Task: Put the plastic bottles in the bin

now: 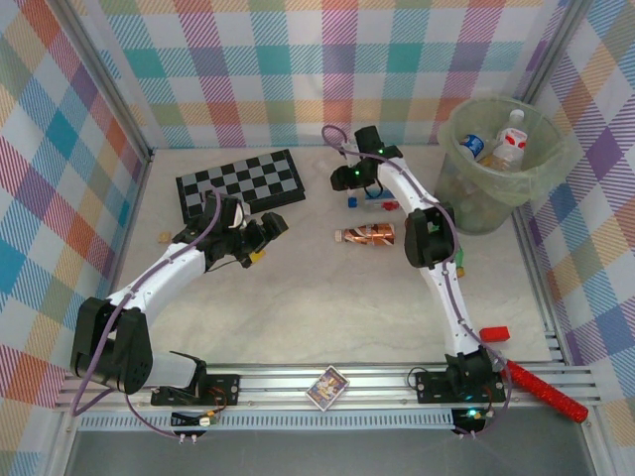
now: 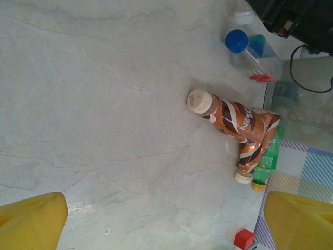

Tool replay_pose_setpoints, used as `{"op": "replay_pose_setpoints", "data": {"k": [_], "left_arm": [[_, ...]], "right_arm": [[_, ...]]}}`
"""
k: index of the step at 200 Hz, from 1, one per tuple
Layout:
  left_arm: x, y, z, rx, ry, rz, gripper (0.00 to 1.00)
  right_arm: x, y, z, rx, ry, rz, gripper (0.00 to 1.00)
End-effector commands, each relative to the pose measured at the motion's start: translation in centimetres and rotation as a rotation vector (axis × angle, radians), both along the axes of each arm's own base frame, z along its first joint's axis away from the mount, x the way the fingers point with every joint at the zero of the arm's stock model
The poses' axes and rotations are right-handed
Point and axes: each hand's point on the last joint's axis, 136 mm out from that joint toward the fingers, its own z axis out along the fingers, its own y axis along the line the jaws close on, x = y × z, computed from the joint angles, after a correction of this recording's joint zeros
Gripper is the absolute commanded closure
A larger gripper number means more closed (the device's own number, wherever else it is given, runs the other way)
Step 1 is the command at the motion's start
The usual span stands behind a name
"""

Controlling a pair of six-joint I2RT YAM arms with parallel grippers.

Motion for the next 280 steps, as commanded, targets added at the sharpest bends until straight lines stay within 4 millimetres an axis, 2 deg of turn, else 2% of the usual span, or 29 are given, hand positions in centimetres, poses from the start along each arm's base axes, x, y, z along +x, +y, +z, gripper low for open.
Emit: {"op": "replay_pose_setpoints", "data": {"k": [1,31,52,75,116,141,165,171,190,208,238,259,280], "left_arm": [[0.1,0.2,0.5,-0.003,-0.015,-0.002,0.03],[0.2,0.2,0.5,-0.002,-0.014,0.001,0.03],[0.1,0.2,0.4,0.001,-0.015,0.001,0.03],[0.1,0.3,0.2,0.006,-0.012,0.007,0.03],[0.4,0.2,0.0,0.006,-0.006,0.002,0.03],[0.7,0.0,-0.1,0.005,-0.003,-0.001,0.03],[0.8,-0.2,-0.5,-0.005,0.018,-0.002,0.03],[1.4,-0.5,0.1,-0.020,-0.015,-0.004,0.03],[1.5,-0.6,0.1,-0.022,-0.016,-0.008,0.03],[1.5,-0.6,-0.1,-0.017,-0.014,-0.010,0.03],[1.7,-0.8,-0.1,-0.024,-0.012,-0.022,0.02],[1.6,-0.8,0.2,-0.023,-0.019,-0.022,0.02],[1.3,-0.6,0.2,-0.013,-0.017,-0.019,0.02]], "right_arm": [[0.0,0.3,6.4,0.018,-0.104,0.015,0.55],[-0.5,-0.3,10.7,0.020,-0.160,0.004,0.56],[-1.4,-1.5,15.3,0.014,-0.212,-0.029,0.57],[-2.9,-4.0,20.6,0.034,-0.252,-0.083,0.57],[-7.1,-10.6,29.0,0.015,-0.313,-0.232,0.60],[-9.9,-15.7,32.2,0.018,-0.300,-0.369,0.60],[-12.2,-21.1,32.6,-0.012,-0.247,-0.506,0.60],[-12.7,-22.4,32.6,-0.017,-0.234,-0.535,0.60],[-14.1,-26.5,32.5,-0.026,-0.204,-0.635,0.60],[-14.5,-29.2,31.9,-0.003,-0.162,-0.702,0.60],[-13.6,-31.3,29.6,0.032,-0.070,-0.756,0.60],[-12.3,-31.7,27.6,0.049,-0.014,-0.770,0.59],[-11.1,-31.9,26.5,0.063,0.009,-0.784,0.57]]}}
